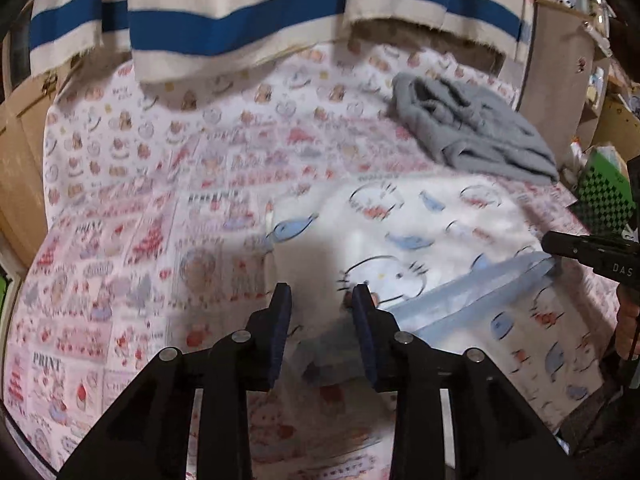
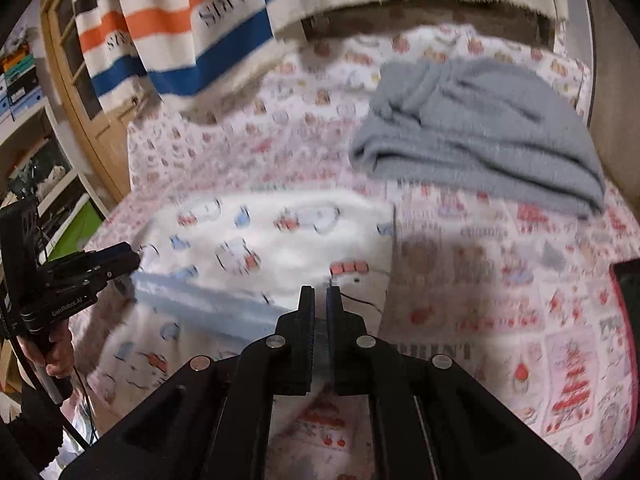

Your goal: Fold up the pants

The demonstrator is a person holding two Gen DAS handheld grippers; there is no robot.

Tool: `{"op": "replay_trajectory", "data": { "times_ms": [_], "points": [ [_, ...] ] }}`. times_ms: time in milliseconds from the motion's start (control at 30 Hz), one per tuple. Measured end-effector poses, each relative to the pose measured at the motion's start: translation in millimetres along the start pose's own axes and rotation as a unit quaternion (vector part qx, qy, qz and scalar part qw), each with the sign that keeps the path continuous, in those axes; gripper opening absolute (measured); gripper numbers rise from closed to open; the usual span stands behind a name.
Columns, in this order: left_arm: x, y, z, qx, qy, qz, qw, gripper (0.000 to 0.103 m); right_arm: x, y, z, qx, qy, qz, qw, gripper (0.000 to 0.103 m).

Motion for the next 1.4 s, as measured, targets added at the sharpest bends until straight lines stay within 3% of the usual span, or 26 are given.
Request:
{"op": "replay_trajectory", "data": {
  "times_ms": [333, 433, 567, 733, 900, 1033, 1167, 1267, 1400],
  "points": [
    [5, 4, -11, -0.011, -0.008, 0.008, 0.9999, 0.031, -5, -5, -10, 0.009, 0.008, -0.006, 1.000, 0.005],
    [5, 16, -15, -0.029, -0.010, 0.009, 0.9995, 0.031, -3, 10, -12, -0.014, 0.021, -0.016, 1.000, 0.006],
    [7, 39, -25, -0.058, -0.010, 0.021, 0.9980, 0.031, 0, 36, -20, -0.052, 0.028, -0.016, 0.998, 0.019],
    [6, 68, -42, -0.105, -0.012, 0.064, 0.9923, 0.031, 15, 68, -44, -0.101, 0.057, -0.024, 0.993, 0.019],
    [-9, 75, -72, -0.097, -0.030, 0.067, 0.9925, 0.032, 23, 76, -72, -0.106, 0.063, -0.034, 0.992, 0.021],
    [-15, 79, -90, -0.080, -0.019, 0.053, 0.9952, 0.032, 21, 74, -91, -0.094, 0.045, -0.024, 0.994, 0.021],
    [-22, 93, -98, -0.102, -0.018, 0.053, 0.9932, 0.036, 33, 84, -99, -0.121, 0.055, -0.017, 0.991, 0.021],
    [-32, 104, -97, -0.128, -0.021, 0.048, 0.9904, 0.037, 53, 92, -100, -0.151, 0.066, 0.020, 0.986, 0.022],
    [-45, 106, -89, -0.140, -0.017, 0.029, 0.9896, 0.039, 78, 82, -98, -0.150, 0.084, 0.049, 0.984, 0.025]
  ]
}}
Point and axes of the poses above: each gripper's, at about its wrist camera, not at the fingertips, and y roughly against the way its jaws point, x to its left, z to its top, the point moved 5 cm from there along -y, roughly the way its jaws point, and after that the axes turned 7 degrees about z, right-handed, at the moved point
